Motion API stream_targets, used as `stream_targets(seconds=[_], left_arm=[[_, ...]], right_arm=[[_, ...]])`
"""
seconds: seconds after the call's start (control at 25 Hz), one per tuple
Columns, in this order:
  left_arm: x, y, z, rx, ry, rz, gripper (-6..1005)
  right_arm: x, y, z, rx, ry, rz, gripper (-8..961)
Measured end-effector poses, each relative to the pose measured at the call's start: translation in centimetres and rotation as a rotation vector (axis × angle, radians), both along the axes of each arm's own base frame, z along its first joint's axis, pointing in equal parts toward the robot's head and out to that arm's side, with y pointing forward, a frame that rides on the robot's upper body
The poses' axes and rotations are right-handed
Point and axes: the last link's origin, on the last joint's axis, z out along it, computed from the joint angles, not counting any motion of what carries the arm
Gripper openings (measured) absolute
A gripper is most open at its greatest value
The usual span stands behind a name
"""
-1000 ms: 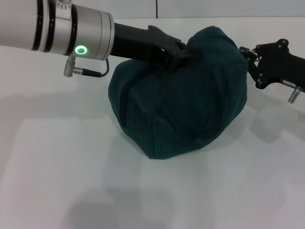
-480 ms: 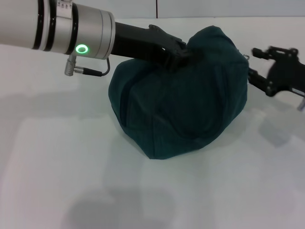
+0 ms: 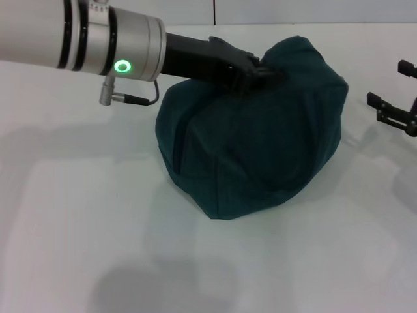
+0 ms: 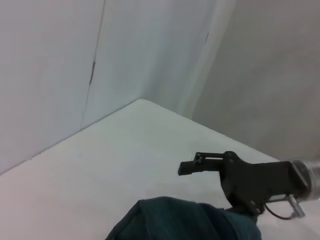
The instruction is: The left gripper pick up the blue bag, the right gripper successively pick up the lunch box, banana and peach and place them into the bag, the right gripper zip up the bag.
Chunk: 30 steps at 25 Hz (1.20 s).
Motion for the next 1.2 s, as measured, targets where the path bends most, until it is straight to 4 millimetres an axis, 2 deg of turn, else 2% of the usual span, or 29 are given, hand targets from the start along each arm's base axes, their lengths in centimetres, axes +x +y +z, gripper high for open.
stream_targets(seconds=[0.2,0.44,0.72,0.92,1.08,1.2], left_arm=[[0.4,0.3,0.2,-0.006,-0.058,0.018,265],[1.2,0.3,1.0,0.003,-0.130,0.010,393],[1.9,-0.6,3.7,0.028,-0.200,-0.160,566],[-0.6,-3.1,6.7,0.034,-0.275,-0.288,738],[-3.5,-6.1,7.8,0.022,-0.303,-0.380,893],[-5.9,-7.6,8.3,0.019,-0.295,-0.381,893]], right_arm=[[-0.5,-1.1,0.5,-0.036,0.066,0.038,756],[-1.0,-3.1,1.8,-0.083,0.139,0.095,783],[-2.1,-6.4,4.3,-0.165,0.267,0.253,784],[-3.2,-7.8,5.1,-0.271,0.339,0.335,784],[-4.2,-7.9,4.2,-0.365,0.353,0.353,784],[-5.2,-7.5,2.6,-0.440,0.331,0.360,783]])
